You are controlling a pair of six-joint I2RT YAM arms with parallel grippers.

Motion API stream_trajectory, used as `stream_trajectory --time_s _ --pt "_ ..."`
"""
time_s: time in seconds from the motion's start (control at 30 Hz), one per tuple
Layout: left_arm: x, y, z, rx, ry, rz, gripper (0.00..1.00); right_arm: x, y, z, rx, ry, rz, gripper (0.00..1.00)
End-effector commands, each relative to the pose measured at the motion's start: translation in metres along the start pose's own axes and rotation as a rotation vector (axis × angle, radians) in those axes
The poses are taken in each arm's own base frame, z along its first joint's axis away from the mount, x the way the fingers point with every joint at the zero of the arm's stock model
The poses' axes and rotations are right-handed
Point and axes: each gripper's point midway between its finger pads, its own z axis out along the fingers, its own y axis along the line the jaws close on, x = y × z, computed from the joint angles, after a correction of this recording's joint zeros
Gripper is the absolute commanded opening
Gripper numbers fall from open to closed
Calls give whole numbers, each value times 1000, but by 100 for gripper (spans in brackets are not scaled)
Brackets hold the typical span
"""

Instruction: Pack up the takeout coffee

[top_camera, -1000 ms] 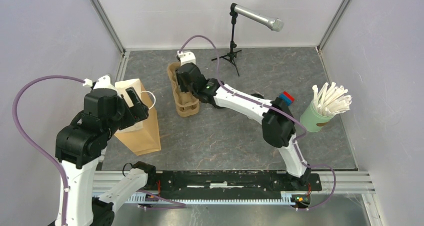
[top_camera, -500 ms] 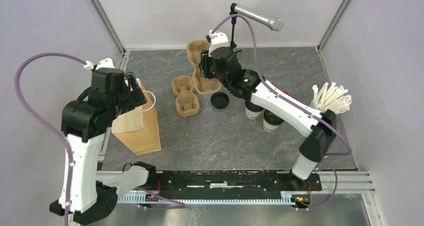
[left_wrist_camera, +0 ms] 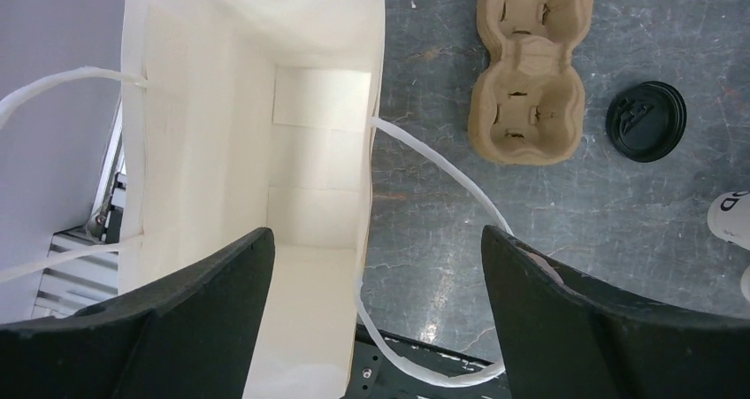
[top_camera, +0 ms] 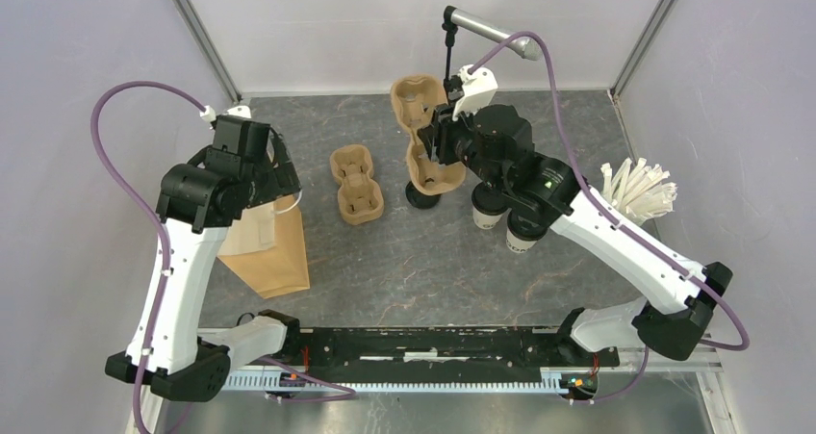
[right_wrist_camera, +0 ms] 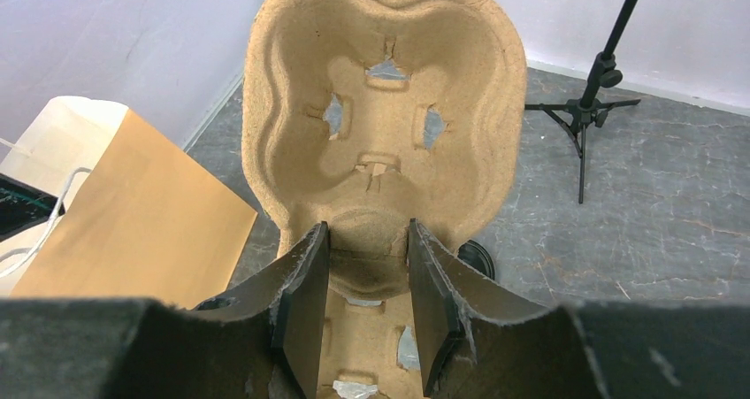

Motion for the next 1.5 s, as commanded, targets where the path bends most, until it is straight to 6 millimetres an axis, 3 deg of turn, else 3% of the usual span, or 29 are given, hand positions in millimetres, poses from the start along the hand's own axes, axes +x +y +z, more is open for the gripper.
stream_trajectory --time_s 0.0,0.17,0.5,0.6,0.77,1.17,1.33,1.47 --pt "-13 -3 6 0 -44 45 93 -11 0 -14 -18 -26 -32 42" --pt "-14 -4 10 -6 -52 33 85 -19 -1 -20 -19 -41 -41 42" --pt "-1 4 -10 66 -92 10 81 -23 1 -26 -34 -54 -11 42" --pt "5 9 -1 18 -67 24 76 -23 0 -26 -34 -54 -6 42" --pt "0 11 9 -31 -60 53 60 -22 0 -28 -36 -50 -1 42" --pt "4 13 45 -90 -18 81 53 -36 -2 -39 -33 -84 -1 42" --pt "14 21 57 -122 23 91 41 -41 -6 -45 -24 -97 -13 42" --pt "12 19 53 -87 24 89 21 -44 -8 -48 -15 -104 -20 42"
